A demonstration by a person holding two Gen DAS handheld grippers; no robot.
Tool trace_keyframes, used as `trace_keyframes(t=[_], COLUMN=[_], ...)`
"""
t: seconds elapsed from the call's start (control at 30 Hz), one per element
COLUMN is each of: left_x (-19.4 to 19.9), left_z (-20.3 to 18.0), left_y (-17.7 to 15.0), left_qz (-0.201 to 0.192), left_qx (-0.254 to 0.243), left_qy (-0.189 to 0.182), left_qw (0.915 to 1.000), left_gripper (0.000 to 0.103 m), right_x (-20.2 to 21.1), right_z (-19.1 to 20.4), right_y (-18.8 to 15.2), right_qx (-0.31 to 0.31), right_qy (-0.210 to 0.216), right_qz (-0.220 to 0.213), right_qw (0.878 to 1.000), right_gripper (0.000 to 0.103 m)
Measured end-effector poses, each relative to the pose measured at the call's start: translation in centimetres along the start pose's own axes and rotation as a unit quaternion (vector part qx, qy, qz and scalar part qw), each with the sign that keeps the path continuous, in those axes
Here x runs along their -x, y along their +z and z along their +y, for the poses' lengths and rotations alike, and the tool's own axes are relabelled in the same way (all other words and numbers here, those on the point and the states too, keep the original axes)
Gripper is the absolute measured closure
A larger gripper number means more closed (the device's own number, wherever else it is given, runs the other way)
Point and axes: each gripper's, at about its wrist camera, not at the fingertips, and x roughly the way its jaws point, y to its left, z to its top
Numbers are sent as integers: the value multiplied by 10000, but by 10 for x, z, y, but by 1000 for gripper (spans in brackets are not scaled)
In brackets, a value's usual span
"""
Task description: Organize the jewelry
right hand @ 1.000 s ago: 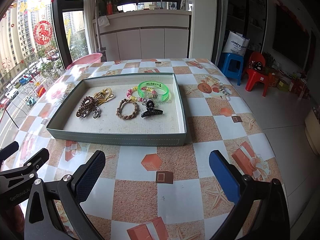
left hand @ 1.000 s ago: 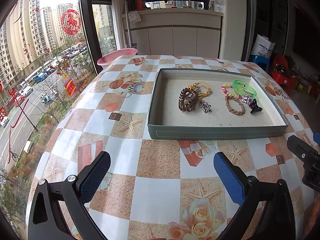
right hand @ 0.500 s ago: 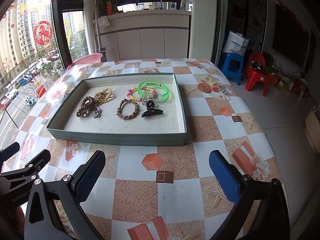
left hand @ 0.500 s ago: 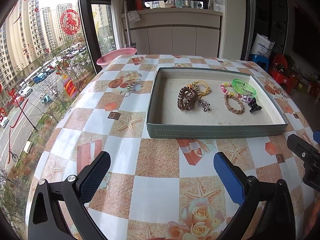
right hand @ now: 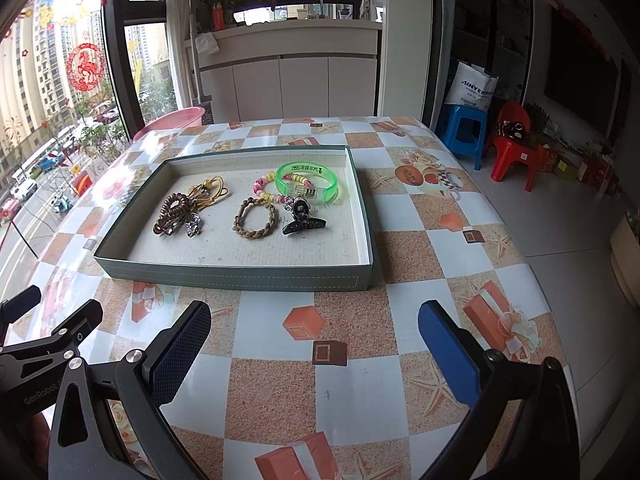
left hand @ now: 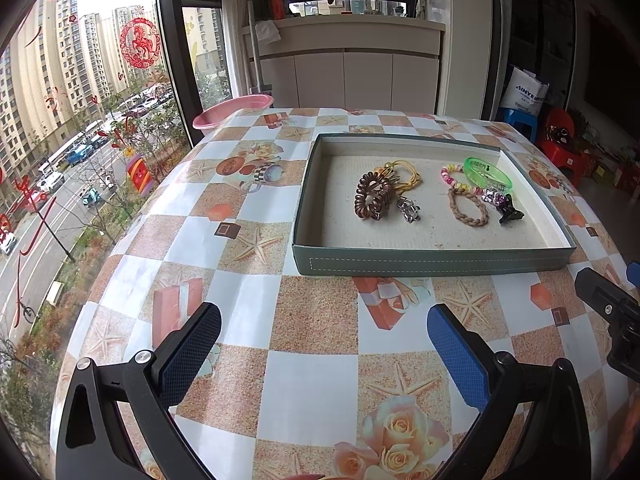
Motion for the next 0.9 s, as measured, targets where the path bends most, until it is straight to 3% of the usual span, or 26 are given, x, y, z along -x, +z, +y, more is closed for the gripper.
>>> trace_keyframes(t=[0.9], left_x=[-2], left_z=[-1], left_y=[-1], left_qz=[50], left_qx=[-20], left_qy=[-30], left_qw=[10000], left_gripper=[0], right_x=[1], right_z=[0], right_y=[-1], right_qx=[-4], right_qy=[10], right_qz=[4], right_qw=[10000], right_gripper=[0])
